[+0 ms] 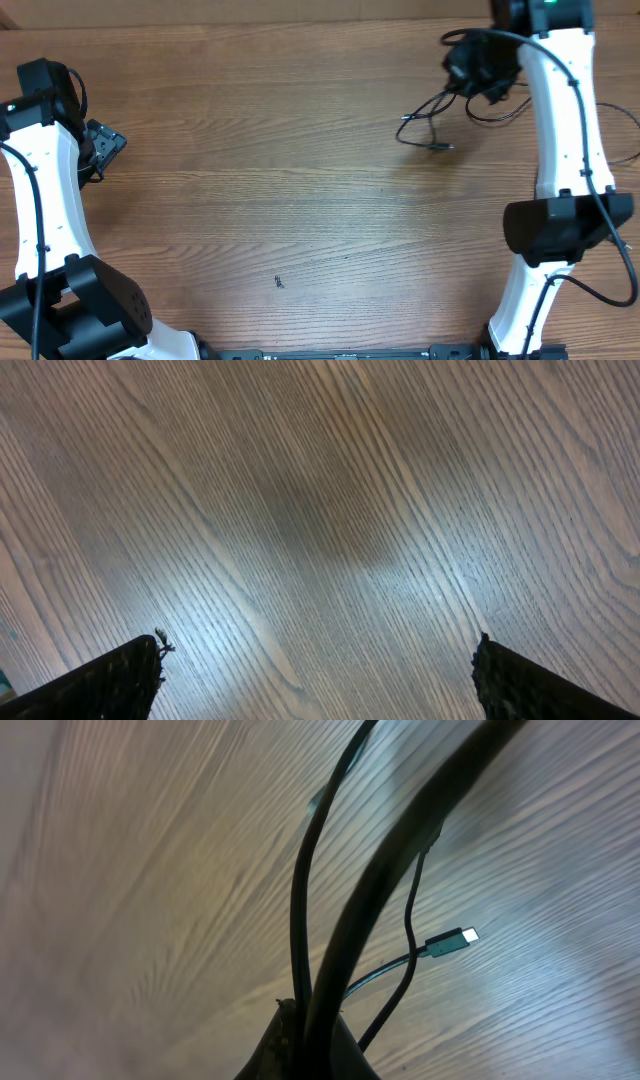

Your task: Untangle cables

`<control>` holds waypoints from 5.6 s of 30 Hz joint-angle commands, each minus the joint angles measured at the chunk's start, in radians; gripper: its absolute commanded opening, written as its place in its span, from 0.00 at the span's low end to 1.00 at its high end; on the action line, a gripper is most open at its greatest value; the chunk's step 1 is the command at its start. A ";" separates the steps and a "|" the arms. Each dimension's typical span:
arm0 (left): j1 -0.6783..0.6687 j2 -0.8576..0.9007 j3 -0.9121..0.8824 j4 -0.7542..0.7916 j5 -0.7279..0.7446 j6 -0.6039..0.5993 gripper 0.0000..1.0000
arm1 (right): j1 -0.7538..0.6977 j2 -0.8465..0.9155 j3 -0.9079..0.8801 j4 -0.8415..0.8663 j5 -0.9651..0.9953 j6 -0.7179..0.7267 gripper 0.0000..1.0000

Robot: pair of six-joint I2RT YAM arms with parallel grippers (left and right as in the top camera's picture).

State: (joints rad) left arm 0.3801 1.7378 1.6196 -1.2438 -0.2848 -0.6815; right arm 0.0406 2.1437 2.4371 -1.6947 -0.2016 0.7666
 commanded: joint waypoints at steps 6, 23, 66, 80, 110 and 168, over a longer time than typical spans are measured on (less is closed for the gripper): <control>-0.001 0.008 0.018 -0.001 -0.010 -0.018 0.99 | -0.166 -0.063 0.035 0.001 0.004 0.010 0.04; -0.001 0.008 0.018 0.000 -0.010 -0.018 1.00 | -0.544 -0.068 0.034 0.001 0.045 -0.153 0.04; -0.001 0.008 0.018 0.000 -0.010 -0.018 0.99 | -1.009 -0.068 -0.323 0.132 0.212 -0.405 0.45; -0.001 0.008 0.018 0.000 -0.010 -0.018 1.00 | -1.009 -0.068 -0.320 0.096 -0.010 -0.512 1.00; -0.001 0.008 0.018 0.000 -0.010 -0.018 0.99 | -0.258 -0.782 -0.294 0.119 -0.114 -0.739 1.00; -0.002 0.008 0.018 0.000 -0.010 -0.018 1.00 | -0.174 -0.772 -0.304 0.001 -0.114 -0.738 1.00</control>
State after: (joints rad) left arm 0.3801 1.7378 1.6196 -1.2438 -0.2848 -0.6811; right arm -0.1413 1.3727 2.1284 -1.6955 -0.3145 0.0357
